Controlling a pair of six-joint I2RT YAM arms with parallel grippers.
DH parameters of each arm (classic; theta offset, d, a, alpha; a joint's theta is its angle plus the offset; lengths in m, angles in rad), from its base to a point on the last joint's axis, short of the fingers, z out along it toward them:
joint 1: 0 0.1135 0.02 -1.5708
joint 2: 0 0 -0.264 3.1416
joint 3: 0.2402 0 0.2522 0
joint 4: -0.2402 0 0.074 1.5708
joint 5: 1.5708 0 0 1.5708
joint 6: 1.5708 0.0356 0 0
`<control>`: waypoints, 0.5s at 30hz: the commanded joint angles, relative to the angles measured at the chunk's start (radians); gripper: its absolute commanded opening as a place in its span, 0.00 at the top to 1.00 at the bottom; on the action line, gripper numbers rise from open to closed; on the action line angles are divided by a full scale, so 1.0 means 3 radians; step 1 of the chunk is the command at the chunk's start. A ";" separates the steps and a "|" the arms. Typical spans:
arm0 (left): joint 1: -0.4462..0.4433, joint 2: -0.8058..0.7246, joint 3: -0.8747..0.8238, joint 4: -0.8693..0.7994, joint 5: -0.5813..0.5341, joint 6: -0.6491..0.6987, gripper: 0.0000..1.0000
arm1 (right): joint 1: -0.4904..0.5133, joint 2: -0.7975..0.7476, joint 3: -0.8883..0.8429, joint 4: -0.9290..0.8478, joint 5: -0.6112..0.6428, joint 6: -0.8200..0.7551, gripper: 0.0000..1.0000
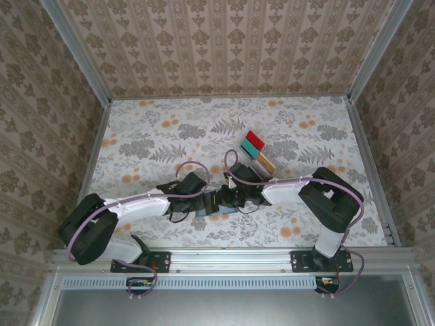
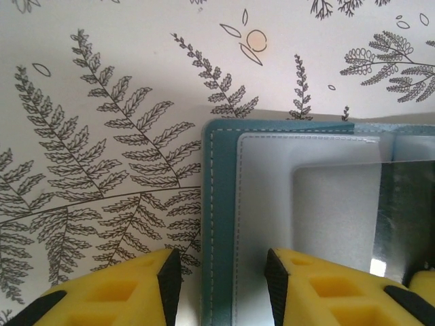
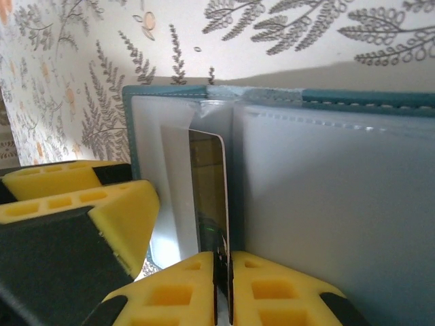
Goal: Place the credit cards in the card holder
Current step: Insert the credit card into the card slot.
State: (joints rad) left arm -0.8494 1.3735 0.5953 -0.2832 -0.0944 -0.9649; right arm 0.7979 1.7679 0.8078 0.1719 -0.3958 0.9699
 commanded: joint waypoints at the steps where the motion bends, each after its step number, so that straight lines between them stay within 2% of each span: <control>1: -0.0026 -0.0002 -0.0005 0.0030 0.0088 0.0010 0.57 | 0.0037 0.0145 0.0091 -0.0235 0.0130 0.0066 0.86; 8: -0.0027 0.0006 -0.0021 0.0088 0.0102 0.0024 0.57 | 0.0091 0.0161 0.0264 -0.0477 0.0245 0.0091 0.85; 15: -0.0022 -0.0020 -0.0080 0.0257 0.0201 0.0016 0.59 | 0.0155 0.0143 0.0566 -0.0965 0.0377 0.0026 0.84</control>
State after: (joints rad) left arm -0.8494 1.3731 0.5941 -0.2749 -0.0921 -0.9649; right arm 0.8326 1.7897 0.9360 -0.0040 -0.3275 0.9836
